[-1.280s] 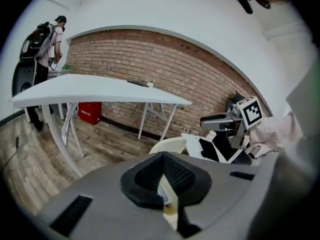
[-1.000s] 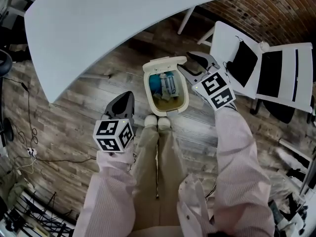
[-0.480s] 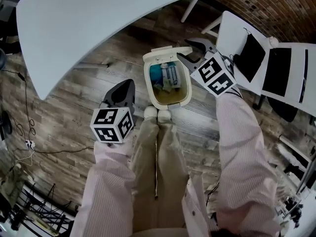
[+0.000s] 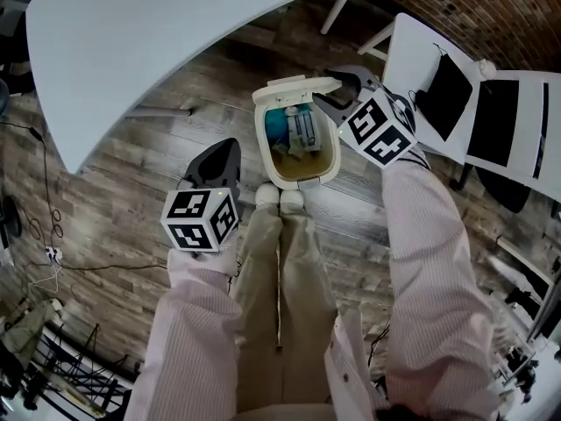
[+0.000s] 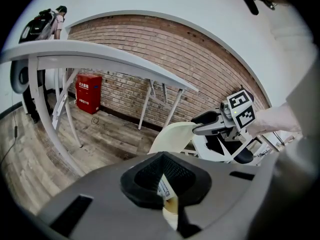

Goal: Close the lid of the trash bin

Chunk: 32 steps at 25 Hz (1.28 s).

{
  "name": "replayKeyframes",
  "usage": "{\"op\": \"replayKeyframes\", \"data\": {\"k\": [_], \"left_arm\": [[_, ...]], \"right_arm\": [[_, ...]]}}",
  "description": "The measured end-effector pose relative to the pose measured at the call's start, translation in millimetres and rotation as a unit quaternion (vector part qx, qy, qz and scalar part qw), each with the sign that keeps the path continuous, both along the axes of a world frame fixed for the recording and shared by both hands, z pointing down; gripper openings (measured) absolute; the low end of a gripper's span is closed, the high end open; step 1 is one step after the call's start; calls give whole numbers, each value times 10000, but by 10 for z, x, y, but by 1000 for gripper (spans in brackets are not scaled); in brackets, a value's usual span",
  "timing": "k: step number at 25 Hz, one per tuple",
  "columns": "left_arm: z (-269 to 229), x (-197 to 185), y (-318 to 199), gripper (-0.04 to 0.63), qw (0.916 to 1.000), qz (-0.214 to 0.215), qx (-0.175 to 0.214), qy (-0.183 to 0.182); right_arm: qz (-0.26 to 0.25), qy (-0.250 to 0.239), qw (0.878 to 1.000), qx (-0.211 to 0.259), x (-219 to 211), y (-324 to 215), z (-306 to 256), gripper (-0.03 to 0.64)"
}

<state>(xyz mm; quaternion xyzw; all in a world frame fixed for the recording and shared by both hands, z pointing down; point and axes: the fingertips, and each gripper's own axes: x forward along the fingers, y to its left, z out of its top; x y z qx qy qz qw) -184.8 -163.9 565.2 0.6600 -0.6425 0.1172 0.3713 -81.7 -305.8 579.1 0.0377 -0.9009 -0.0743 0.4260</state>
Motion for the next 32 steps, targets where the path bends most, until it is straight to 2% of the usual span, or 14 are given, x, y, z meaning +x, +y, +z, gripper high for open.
{"op": "replayKeyframes", "data": {"k": [32], "left_arm": [[178, 550, 367, -6, 9995, 242, -159, 150]], "right_arm": [[12, 51, 9997, -221, 483, 707, 179, 183]]}}
